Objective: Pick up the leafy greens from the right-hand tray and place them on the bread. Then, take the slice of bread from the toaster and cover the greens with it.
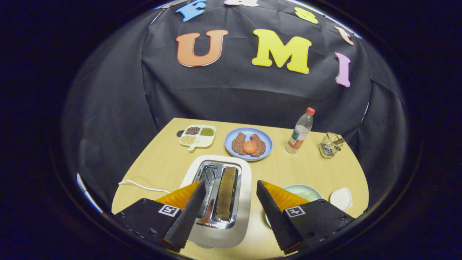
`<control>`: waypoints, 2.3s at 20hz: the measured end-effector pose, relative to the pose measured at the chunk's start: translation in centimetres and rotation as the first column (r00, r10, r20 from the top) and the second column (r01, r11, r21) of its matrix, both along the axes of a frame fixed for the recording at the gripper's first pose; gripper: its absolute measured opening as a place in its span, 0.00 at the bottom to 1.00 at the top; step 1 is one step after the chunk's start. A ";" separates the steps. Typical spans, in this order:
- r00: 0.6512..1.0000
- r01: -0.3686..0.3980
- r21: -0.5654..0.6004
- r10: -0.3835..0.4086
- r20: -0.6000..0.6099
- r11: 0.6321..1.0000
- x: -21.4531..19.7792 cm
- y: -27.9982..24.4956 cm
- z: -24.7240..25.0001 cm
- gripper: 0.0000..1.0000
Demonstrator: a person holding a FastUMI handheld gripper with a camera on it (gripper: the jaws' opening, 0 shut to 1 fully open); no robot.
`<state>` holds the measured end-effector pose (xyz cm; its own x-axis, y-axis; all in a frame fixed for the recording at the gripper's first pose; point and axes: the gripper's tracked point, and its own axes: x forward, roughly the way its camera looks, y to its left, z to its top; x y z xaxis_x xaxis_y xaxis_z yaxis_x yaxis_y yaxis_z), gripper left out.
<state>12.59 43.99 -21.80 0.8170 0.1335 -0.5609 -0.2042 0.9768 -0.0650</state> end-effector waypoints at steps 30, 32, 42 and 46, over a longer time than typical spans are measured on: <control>0.999 0.038 0.125 -0.042 0.031 0.991 -1.0 -6.0 9.6 0.15; 0.997 0.065 0.146 -0.069 0.020 0.987 -0.7 -7.9 9.4 0.15; 0.970 0.218 0.170 -0.195 -0.146 0.961 2.0 -15.3 0.4 0.15; 0.955 0.234 0.200 -0.186 -0.230 0.951 2.7 -15.9 -3.7 0.15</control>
<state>15.25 28.09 -25.53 0.7100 0.1124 -0.6951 0.0212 0.9833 0.1807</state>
